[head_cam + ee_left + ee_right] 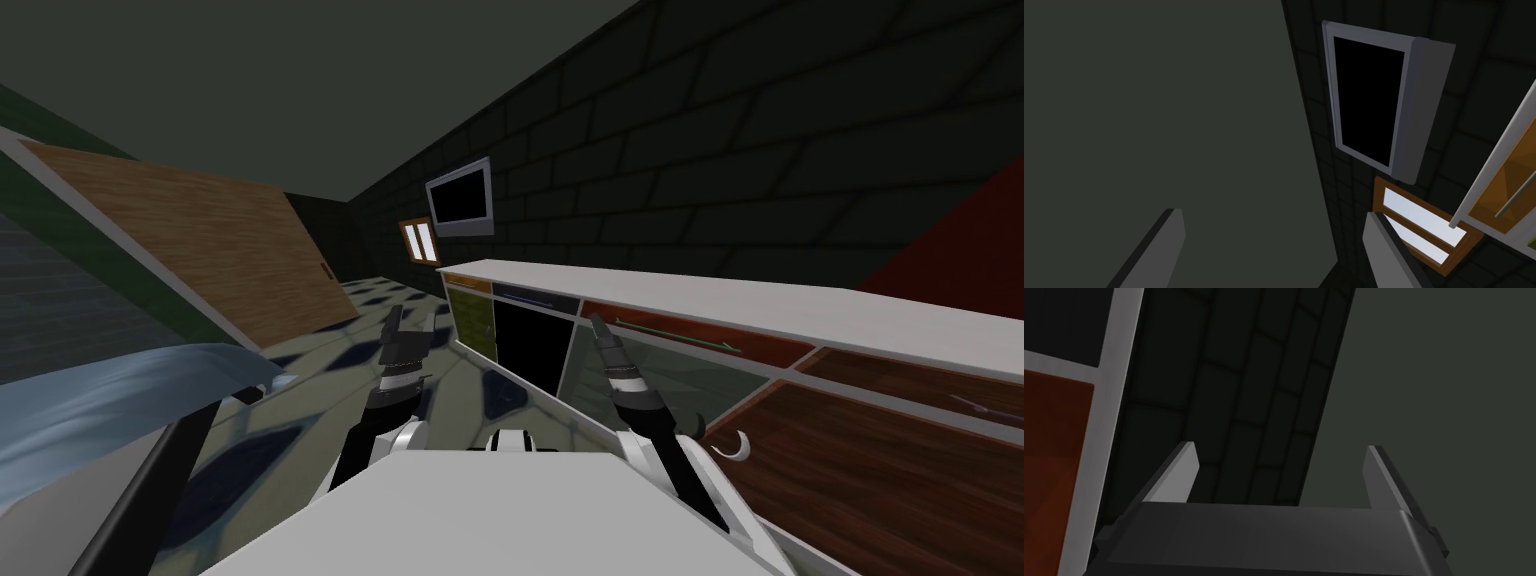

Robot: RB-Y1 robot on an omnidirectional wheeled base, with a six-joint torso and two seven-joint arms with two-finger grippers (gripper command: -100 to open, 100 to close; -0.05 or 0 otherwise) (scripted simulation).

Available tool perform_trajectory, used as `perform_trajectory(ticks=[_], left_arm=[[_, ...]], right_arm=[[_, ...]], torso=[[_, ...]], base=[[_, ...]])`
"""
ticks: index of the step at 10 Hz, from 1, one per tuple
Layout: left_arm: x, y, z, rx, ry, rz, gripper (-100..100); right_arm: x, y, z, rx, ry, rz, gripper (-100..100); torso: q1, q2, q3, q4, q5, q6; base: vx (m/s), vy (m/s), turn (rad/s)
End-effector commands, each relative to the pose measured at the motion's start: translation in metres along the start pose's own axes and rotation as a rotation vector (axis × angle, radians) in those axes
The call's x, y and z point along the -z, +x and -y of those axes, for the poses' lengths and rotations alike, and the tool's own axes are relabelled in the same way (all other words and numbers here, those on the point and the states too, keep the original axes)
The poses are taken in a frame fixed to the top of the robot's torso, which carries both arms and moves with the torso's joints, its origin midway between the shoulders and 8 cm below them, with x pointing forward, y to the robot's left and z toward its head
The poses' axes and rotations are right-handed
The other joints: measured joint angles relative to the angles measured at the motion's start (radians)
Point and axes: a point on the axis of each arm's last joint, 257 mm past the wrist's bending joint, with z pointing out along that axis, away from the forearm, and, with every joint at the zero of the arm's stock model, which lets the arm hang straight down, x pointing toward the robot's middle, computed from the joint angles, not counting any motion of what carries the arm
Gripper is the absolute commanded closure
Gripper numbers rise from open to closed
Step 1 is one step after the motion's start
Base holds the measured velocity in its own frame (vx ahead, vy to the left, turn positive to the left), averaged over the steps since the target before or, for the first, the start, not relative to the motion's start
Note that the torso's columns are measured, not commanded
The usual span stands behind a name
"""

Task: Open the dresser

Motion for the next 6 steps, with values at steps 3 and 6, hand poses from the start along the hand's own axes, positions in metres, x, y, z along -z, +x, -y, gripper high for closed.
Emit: perform_trajectory(ticks=[3, 6], left_arm=[[0.0, 0.0, 0.0, 0.0, 0.0, 0.0, 0], [0.0, 0.0, 0.0, 0.0, 0.0, 0.0, 0]], right_arm=[[-0.001, 0.01, -0.003, 0.205, -0.018, -0.049, -100], [-0.002, 0.018, -0.005, 0.365, -0.035, -0.085, -100]], torso=[[0.0, -0.001, 0.0, 0.0, 0.0, 0.0], [0.0, 0.001, 0.0, 0.0, 0.0, 0.0]], base=[[0.045, 0.011, -0.018], [0.039, 0.013, -0.016]])
